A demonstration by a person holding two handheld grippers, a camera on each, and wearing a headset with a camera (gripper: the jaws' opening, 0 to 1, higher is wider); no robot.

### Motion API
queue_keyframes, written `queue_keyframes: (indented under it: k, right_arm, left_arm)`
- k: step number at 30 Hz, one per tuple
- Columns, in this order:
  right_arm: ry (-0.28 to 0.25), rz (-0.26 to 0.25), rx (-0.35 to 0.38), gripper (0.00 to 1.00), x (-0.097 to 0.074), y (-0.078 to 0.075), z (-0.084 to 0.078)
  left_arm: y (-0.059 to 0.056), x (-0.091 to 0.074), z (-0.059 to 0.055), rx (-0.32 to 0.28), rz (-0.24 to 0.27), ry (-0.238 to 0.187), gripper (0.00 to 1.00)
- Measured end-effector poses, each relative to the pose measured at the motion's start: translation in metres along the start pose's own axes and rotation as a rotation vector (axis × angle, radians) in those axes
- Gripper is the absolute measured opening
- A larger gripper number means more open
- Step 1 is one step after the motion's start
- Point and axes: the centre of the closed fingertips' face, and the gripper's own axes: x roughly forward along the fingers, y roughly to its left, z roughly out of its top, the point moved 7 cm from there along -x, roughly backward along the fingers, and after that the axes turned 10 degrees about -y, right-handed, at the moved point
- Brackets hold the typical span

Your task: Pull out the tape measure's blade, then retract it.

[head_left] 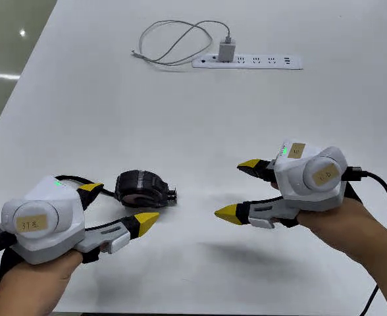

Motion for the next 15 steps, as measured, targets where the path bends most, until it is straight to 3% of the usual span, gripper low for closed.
queue_keyframes:
  k: [15]
  right_arm:
    - [-0.007,-0.055,0.007,0.64,-0.033,0.000,-0.004]
  left_arm:
    - [0.007,-0.012,0.001,0.042,-0.037,0.018,0.77]
